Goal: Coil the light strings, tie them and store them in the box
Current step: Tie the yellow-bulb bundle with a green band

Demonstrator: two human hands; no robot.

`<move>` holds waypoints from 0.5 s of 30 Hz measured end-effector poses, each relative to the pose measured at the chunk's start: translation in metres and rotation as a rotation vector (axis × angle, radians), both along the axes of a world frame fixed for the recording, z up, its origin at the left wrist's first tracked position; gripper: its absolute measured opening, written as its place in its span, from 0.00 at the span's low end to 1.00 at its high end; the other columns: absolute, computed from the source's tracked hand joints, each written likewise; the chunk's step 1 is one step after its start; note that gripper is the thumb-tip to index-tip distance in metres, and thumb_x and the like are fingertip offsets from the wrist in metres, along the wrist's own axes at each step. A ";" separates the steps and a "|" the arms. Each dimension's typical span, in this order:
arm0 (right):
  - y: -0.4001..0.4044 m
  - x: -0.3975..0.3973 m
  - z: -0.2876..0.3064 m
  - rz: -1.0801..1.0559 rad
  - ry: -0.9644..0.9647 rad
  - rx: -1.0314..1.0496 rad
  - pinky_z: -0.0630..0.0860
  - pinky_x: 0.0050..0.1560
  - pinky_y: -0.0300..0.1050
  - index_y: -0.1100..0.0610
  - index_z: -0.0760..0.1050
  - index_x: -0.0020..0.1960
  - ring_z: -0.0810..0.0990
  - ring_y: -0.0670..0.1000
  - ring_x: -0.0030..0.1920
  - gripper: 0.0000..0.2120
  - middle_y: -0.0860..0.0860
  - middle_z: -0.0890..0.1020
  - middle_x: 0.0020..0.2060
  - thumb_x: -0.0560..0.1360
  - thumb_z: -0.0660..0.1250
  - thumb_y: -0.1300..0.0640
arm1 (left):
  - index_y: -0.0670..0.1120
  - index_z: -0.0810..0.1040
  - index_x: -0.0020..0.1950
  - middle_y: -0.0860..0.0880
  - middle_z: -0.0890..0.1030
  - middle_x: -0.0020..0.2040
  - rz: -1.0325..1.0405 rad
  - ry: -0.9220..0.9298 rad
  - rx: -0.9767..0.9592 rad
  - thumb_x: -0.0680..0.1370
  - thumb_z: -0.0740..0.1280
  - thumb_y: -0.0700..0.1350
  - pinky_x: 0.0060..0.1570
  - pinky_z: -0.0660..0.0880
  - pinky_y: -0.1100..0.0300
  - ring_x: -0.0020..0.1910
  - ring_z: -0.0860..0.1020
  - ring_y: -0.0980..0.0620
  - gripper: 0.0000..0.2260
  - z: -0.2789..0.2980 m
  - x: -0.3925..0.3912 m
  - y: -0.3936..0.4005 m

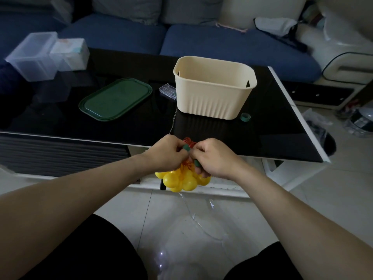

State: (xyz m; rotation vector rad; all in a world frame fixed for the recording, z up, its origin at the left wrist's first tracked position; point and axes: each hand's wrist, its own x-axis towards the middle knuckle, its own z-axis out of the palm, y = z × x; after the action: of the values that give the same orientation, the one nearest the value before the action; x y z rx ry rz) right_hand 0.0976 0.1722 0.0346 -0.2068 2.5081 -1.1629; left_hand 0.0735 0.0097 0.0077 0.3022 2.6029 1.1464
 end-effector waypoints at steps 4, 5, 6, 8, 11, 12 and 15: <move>0.000 0.000 0.002 -0.008 0.006 -0.004 0.69 0.23 0.37 0.60 0.77 0.37 0.71 0.45 0.21 0.14 0.48 0.75 0.20 0.80 0.60 0.60 | 0.50 0.73 0.31 0.51 0.74 0.28 -0.069 0.128 -0.103 0.77 0.63 0.41 0.28 0.67 0.63 0.25 0.68 0.57 0.15 -0.003 -0.001 0.001; 0.000 -0.001 0.003 -0.011 0.009 -0.016 0.68 0.23 0.36 0.60 0.77 0.37 0.70 0.45 0.21 0.14 0.48 0.75 0.20 0.79 0.60 0.61 | 0.51 0.73 0.31 0.51 0.74 0.29 -0.083 0.148 -0.117 0.78 0.63 0.41 0.27 0.66 0.63 0.26 0.69 0.57 0.15 -0.002 0.000 0.001; 0.001 -0.001 0.003 -0.021 0.007 -0.038 0.67 0.23 0.37 0.60 0.77 0.36 0.69 0.46 0.21 0.14 0.48 0.74 0.20 0.79 0.61 0.61 | 0.51 0.73 0.32 0.51 0.75 0.30 -0.096 0.172 -0.131 0.78 0.63 0.42 0.27 0.67 0.63 0.26 0.70 0.56 0.14 -0.002 0.001 0.001; 0.002 -0.002 0.003 -0.059 -0.022 -0.104 0.65 0.23 0.37 0.59 0.76 0.34 0.68 0.48 0.21 0.15 0.50 0.73 0.21 0.78 0.61 0.61 | 0.49 0.76 0.35 0.49 0.77 0.31 -0.144 0.210 -0.159 0.79 0.64 0.43 0.28 0.68 0.60 0.28 0.72 0.54 0.12 0.001 0.004 0.002; 0.001 0.001 0.000 -0.146 -0.087 -0.223 0.64 0.23 0.38 0.57 0.76 0.33 0.66 0.48 0.21 0.17 0.49 0.71 0.21 0.80 0.61 0.59 | 0.47 0.79 0.41 0.49 0.78 0.32 -0.229 0.237 -0.214 0.80 0.64 0.45 0.32 0.70 0.58 0.29 0.74 0.54 0.09 0.008 0.006 0.004; 0.000 0.001 -0.002 -0.173 -0.110 -0.277 0.63 0.23 0.38 0.58 0.77 0.34 0.65 0.48 0.22 0.17 0.49 0.70 0.21 0.81 0.60 0.58 | 0.47 0.80 0.42 0.49 0.78 0.33 -0.256 0.242 -0.239 0.80 0.63 0.46 0.32 0.71 0.58 0.29 0.73 0.53 0.09 0.010 0.005 0.003; -0.002 0.004 -0.007 -0.198 -0.209 -0.408 0.61 0.23 0.38 0.60 0.77 0.37 0.63 0.49 0.23 0.16 0.50 0.68 0.22 0.82 0.60 0.58 | 0.45 0.80 0.45 0.47 0.78 0.34 -0.328 0.206 -0.322 0.80 0.62 0.47 0.34 0.71 0.57 0.30 0.73 0.50 0.10 0.014 0.004 0.000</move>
State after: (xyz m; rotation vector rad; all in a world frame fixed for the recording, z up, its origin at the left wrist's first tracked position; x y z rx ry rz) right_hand 0.1020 0.1706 0.0274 0.0607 2.1261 -1.6772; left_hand 0.0772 0.0101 0.0221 0.7743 2.7189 0.6046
